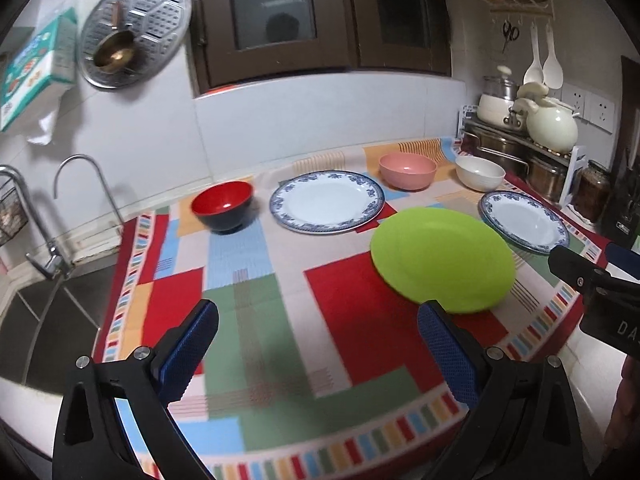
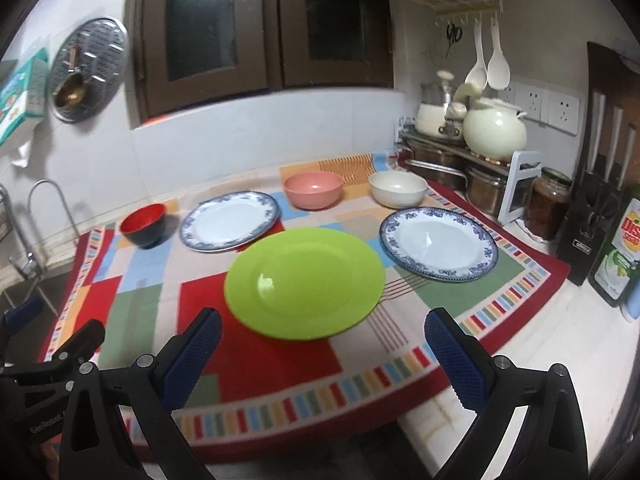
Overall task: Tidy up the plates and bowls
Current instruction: 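Move both grippers forward to the rim of the lime-green plate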
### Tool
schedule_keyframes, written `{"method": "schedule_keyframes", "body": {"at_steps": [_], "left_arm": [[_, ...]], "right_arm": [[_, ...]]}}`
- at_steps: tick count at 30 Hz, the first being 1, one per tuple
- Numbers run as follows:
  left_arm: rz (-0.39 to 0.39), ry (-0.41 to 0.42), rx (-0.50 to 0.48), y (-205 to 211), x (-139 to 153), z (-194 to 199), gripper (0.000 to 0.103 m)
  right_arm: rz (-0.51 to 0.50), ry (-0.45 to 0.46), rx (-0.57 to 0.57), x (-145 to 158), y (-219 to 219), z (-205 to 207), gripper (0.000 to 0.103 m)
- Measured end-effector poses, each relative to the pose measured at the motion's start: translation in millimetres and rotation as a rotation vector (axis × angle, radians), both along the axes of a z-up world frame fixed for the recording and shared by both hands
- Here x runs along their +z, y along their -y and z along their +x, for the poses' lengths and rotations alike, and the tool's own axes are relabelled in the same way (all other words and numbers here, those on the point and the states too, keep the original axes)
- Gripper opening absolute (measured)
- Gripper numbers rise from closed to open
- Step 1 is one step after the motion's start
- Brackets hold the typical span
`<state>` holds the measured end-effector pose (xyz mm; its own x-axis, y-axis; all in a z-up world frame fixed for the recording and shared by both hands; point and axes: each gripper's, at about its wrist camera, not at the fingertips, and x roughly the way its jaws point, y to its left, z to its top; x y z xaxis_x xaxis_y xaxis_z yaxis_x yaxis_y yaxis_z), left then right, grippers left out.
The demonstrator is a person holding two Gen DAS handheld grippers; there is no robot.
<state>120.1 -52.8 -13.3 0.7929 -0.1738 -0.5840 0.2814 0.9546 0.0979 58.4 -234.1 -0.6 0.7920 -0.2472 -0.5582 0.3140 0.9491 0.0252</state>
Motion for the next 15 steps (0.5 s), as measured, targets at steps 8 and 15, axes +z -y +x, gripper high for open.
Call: {"method": "schedule_keyframes", "body": {"at_steps": [8, 15], "left_arm": [[0.028, -0.068, 0.001, 42.6, -14.9, 63.6, 0.097], [0.047, -0.145, 0.012, 67.6, -29.7, 111.2, 0.097]], "right_arm": [[0.022, -0.075, 0.000, -15.7, 45.2, 67.6, 0.102], [0.086, -0.177, 0.017, -42.4, 76.8, 119.0, 0.094]]}}
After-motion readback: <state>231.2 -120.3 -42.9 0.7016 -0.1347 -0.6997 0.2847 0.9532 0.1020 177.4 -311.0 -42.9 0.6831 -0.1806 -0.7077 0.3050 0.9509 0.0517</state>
